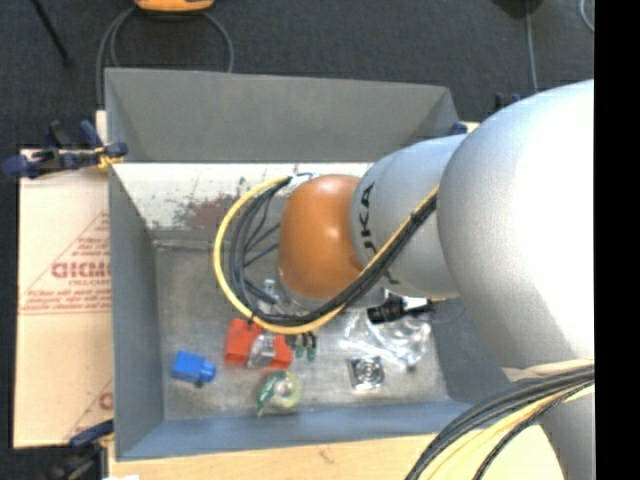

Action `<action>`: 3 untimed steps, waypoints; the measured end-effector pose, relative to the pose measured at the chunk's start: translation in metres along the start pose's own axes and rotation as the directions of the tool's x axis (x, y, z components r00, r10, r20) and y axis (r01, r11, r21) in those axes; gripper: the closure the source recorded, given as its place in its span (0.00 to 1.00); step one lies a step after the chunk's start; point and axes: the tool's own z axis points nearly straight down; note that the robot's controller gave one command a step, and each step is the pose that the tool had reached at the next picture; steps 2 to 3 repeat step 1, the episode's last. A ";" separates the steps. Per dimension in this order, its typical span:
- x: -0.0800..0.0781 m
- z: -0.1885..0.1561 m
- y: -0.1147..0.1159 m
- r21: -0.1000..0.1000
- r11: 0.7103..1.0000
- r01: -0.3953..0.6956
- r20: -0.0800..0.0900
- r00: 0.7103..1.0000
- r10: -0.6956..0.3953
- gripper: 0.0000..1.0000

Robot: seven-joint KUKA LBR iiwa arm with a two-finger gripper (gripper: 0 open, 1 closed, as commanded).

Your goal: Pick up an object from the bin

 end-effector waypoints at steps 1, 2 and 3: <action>-0.013 -0.144 -0.007 -0.002 1.000 -0.022 0.009 1.000 0.022 1.00; -0.013 -0.144 -0.007 -0.002 1.000 -0.022 0.009 1.000 0.022 1.00; -0.013 -0.144 -0.007 -0.002 1.000 -0.022 0.009 1.000 0.022 1.00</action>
Offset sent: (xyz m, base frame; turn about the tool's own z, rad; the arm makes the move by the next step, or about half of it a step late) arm 0.0088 -0.0090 0.1384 0.0268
